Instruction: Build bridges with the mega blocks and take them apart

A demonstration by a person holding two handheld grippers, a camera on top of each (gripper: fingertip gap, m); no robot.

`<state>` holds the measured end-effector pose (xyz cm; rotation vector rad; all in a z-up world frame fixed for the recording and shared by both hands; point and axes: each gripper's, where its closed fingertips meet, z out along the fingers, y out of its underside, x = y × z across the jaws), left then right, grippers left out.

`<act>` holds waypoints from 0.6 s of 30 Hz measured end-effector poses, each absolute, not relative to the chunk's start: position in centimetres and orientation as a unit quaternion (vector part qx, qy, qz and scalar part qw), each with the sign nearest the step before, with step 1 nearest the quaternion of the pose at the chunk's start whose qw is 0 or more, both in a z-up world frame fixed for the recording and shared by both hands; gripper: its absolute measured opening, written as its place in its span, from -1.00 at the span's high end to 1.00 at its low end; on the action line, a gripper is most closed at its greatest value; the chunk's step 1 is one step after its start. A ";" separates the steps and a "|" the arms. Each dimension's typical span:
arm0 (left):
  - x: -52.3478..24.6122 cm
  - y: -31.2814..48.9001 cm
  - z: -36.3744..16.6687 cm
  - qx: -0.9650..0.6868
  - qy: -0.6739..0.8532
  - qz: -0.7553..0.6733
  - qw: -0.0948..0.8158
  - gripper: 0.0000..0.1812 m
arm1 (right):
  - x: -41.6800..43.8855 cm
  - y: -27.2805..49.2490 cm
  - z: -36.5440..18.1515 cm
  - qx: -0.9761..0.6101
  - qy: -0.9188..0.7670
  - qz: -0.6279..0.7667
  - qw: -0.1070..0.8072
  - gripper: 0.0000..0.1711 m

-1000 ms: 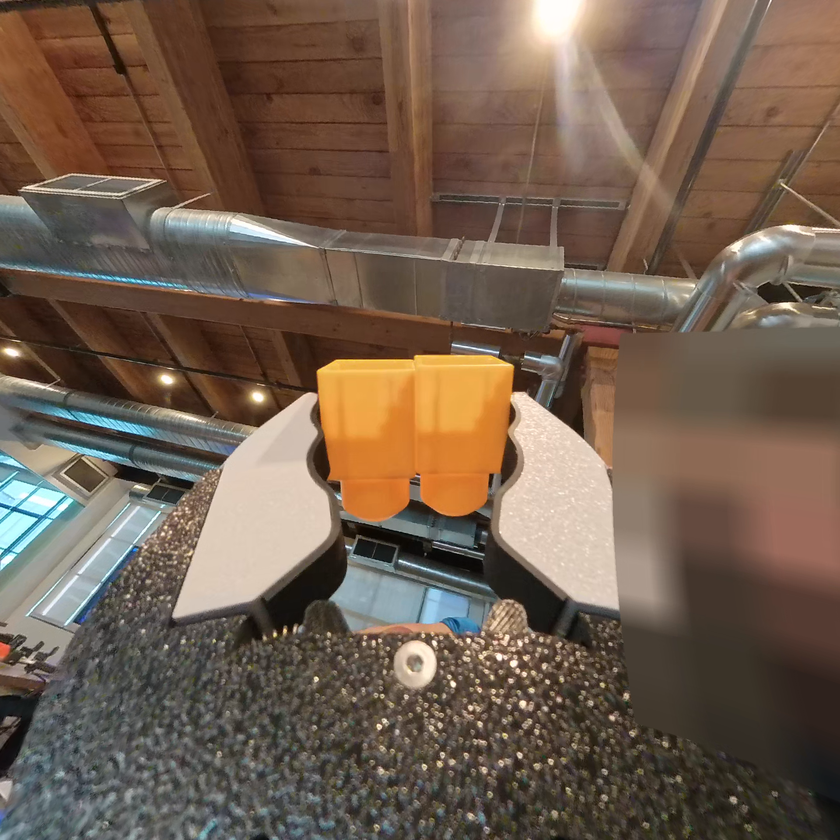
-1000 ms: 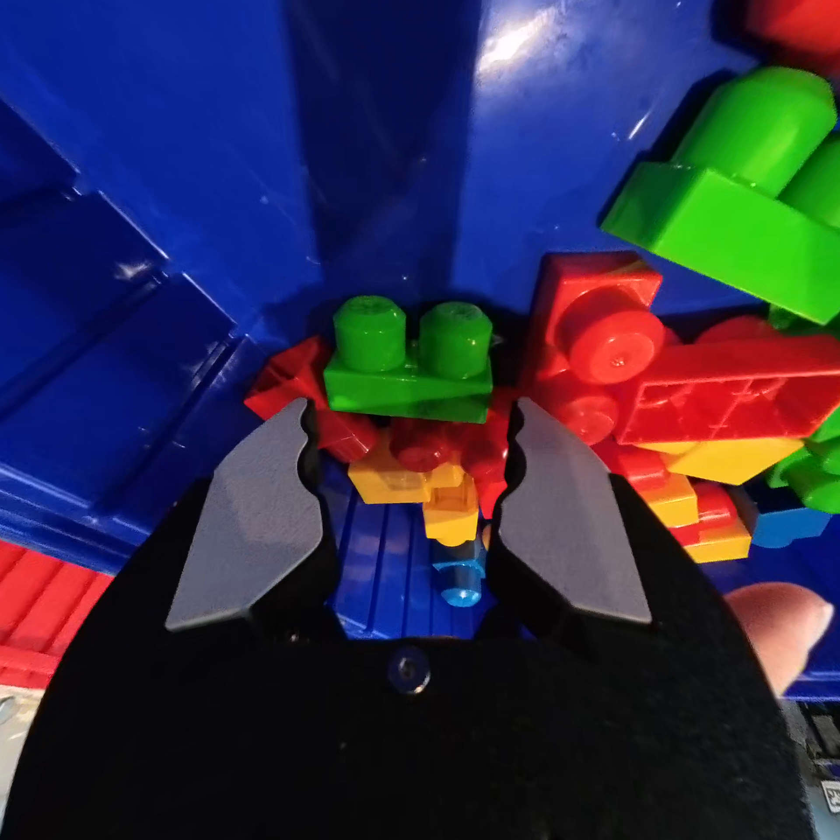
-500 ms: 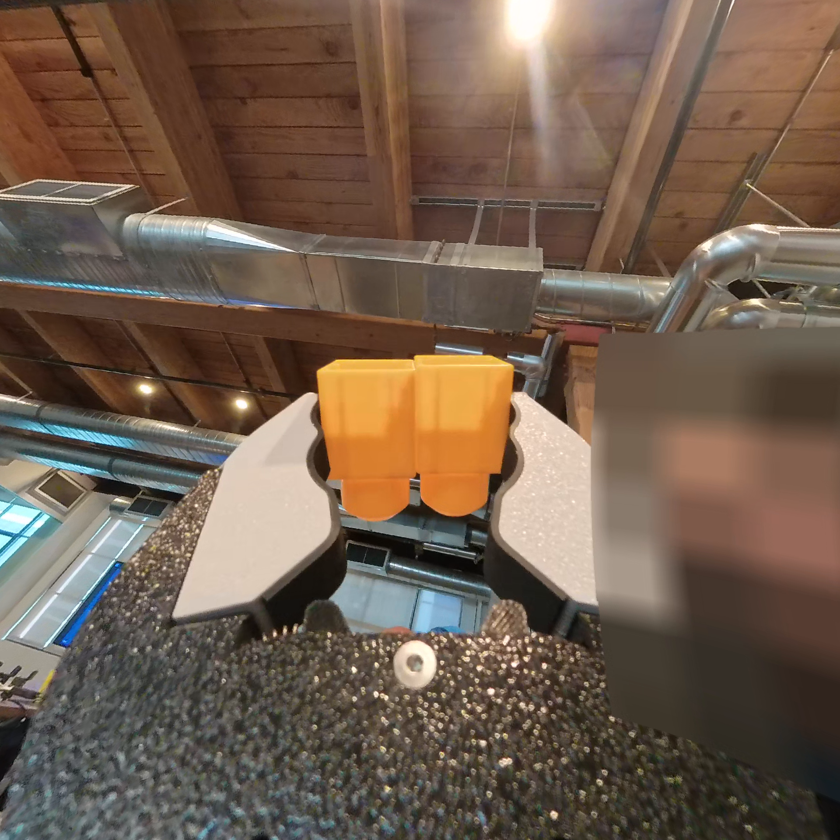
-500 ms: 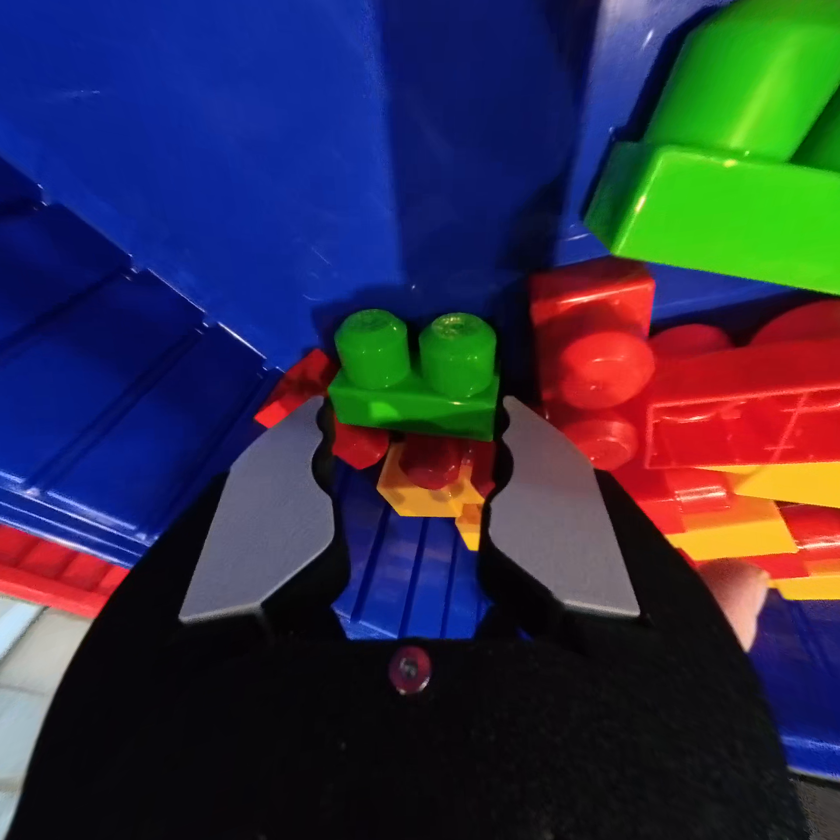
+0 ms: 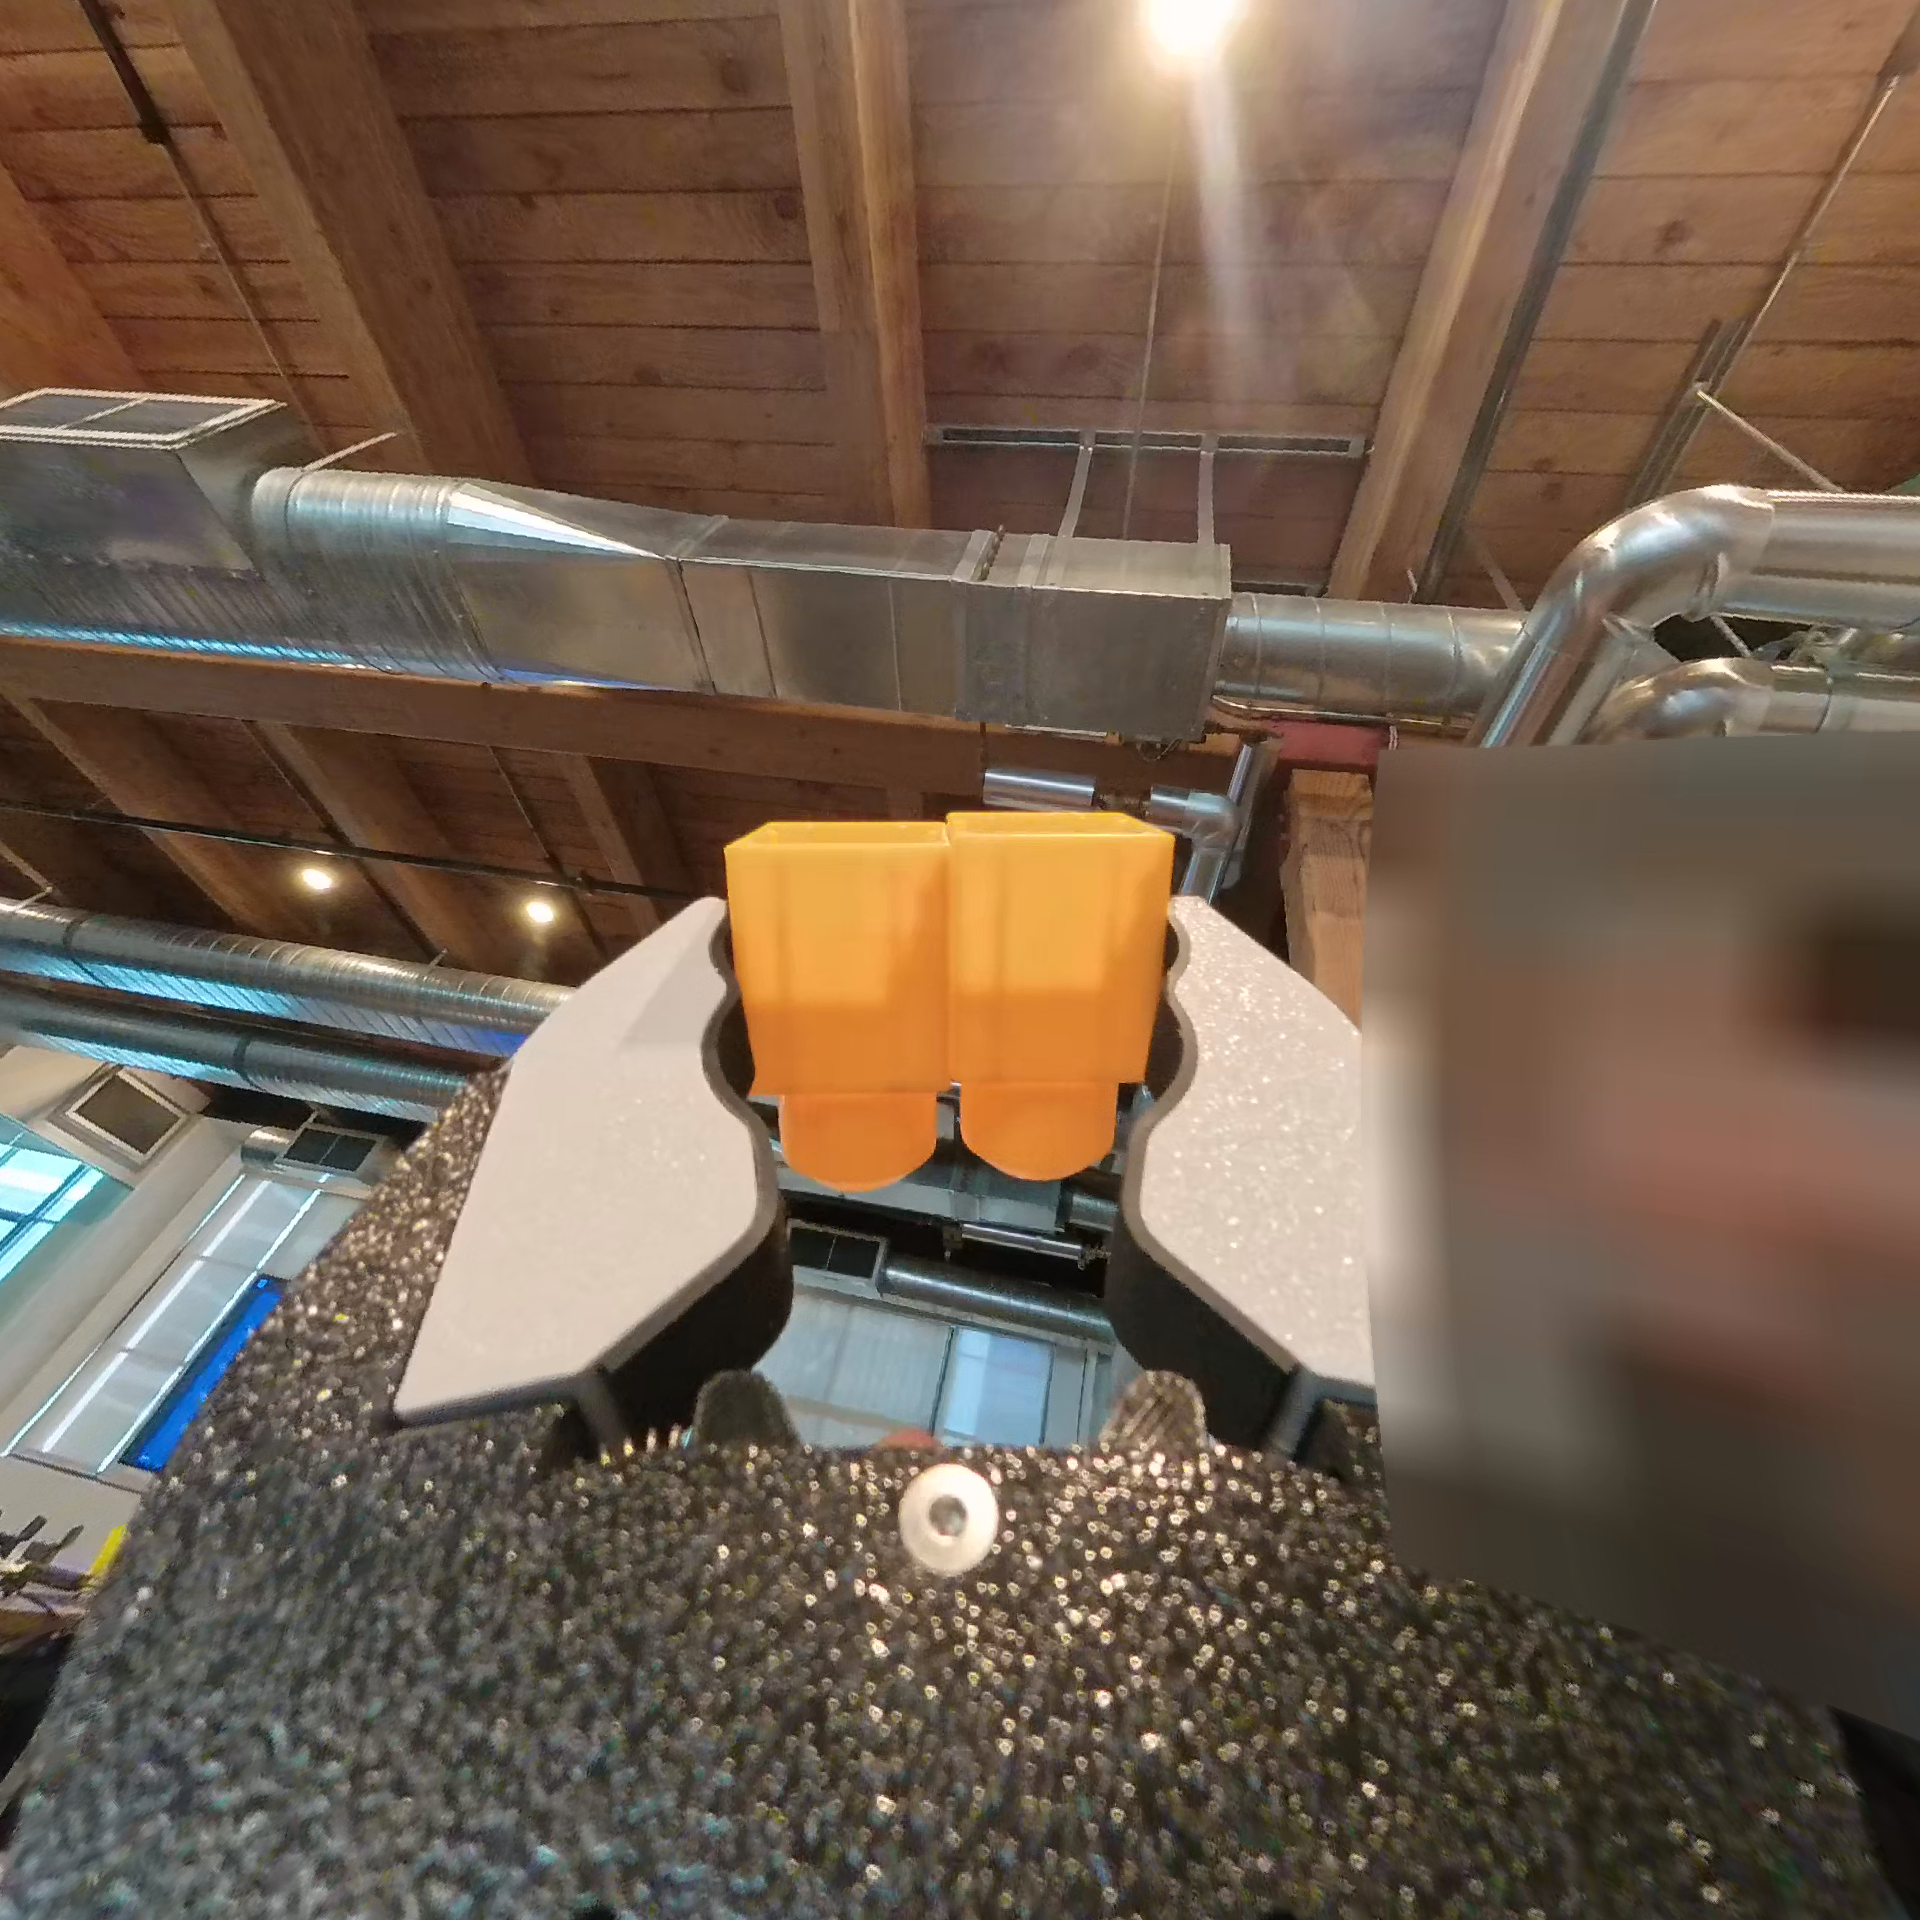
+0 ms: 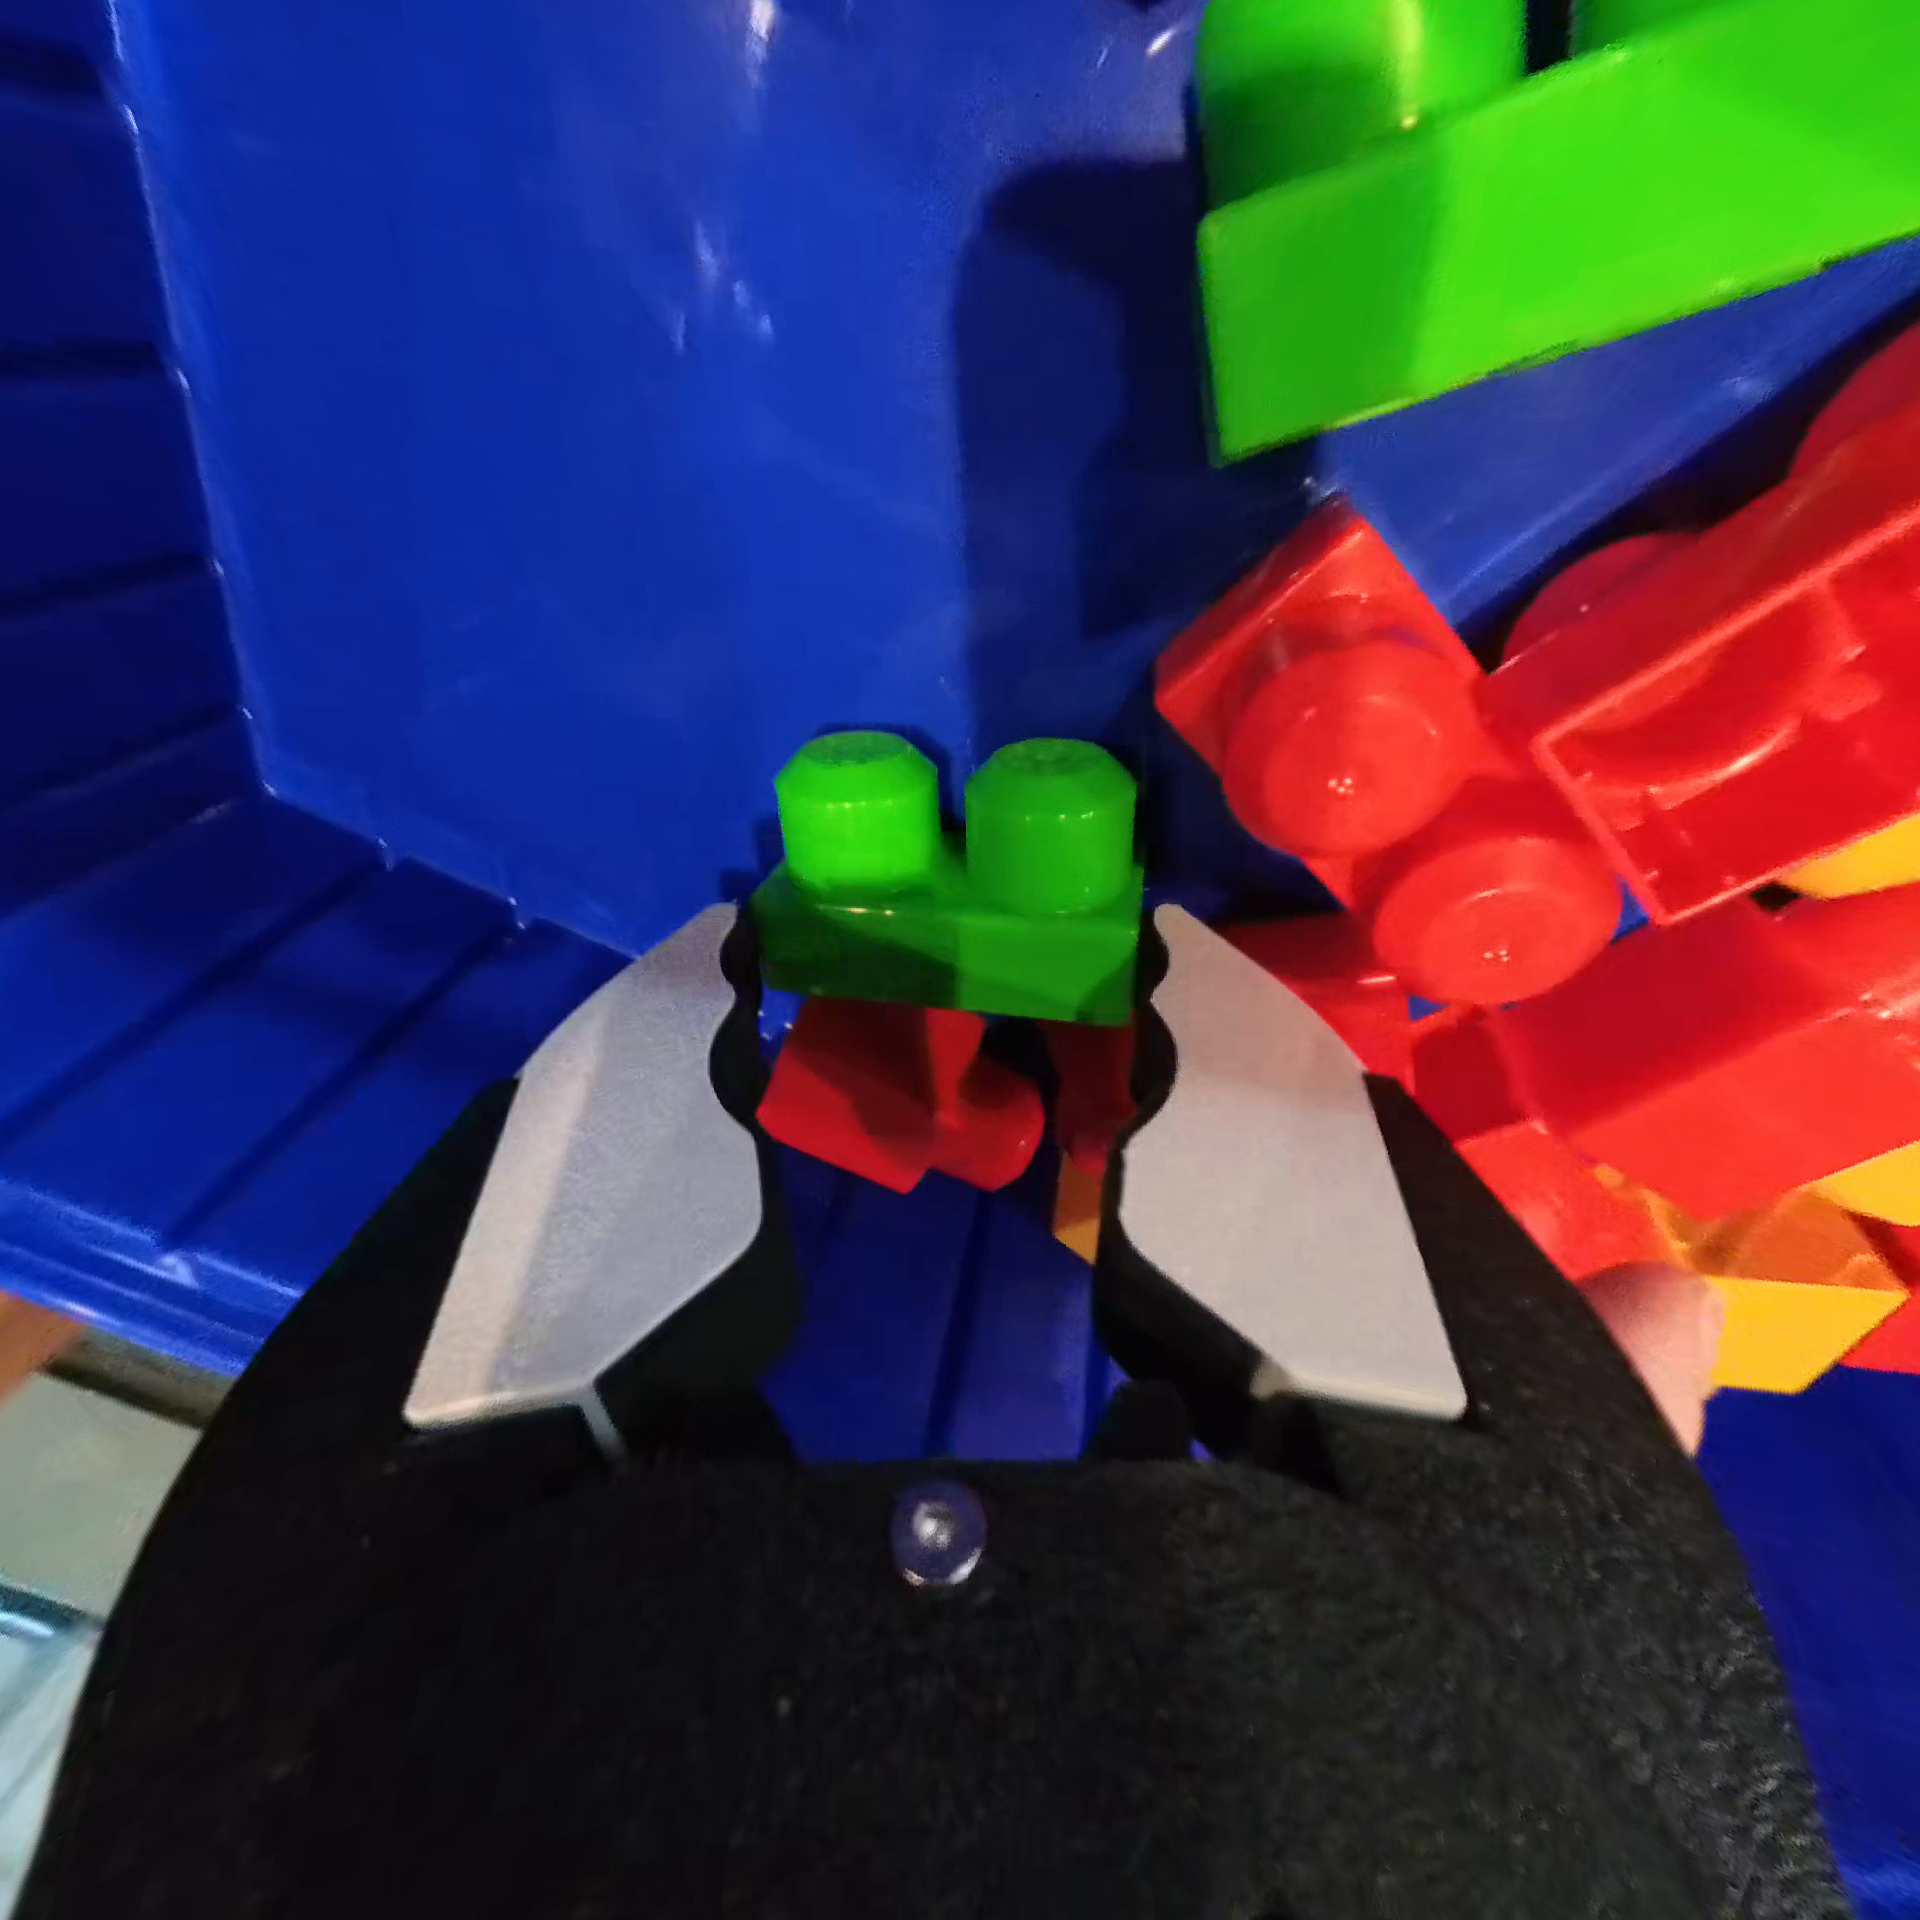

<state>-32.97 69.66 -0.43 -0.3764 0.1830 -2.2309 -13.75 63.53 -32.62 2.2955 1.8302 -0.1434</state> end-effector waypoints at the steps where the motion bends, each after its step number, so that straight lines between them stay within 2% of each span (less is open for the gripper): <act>1: -32.8 69.6 -0.4 -0.152 0.074 -0.891 0.421 0.18 | -14.0 63.4 -32.6 0.788 0.606 -0.055 0.095 0.19; 10: -31.0 68.9 -0.4 -0.160 0.085 -0.894 0.409 0.18 | -16.5 61.8 -32.5 0.841 0.526 -0.107 0.073 0.19; 18: -30.4 69.0 -0.6 -0.163 0.083 -0.897 0.403 0.18 | -18.4 61.9 -32.0 0.904 0.388 -0.174 0.039 0.19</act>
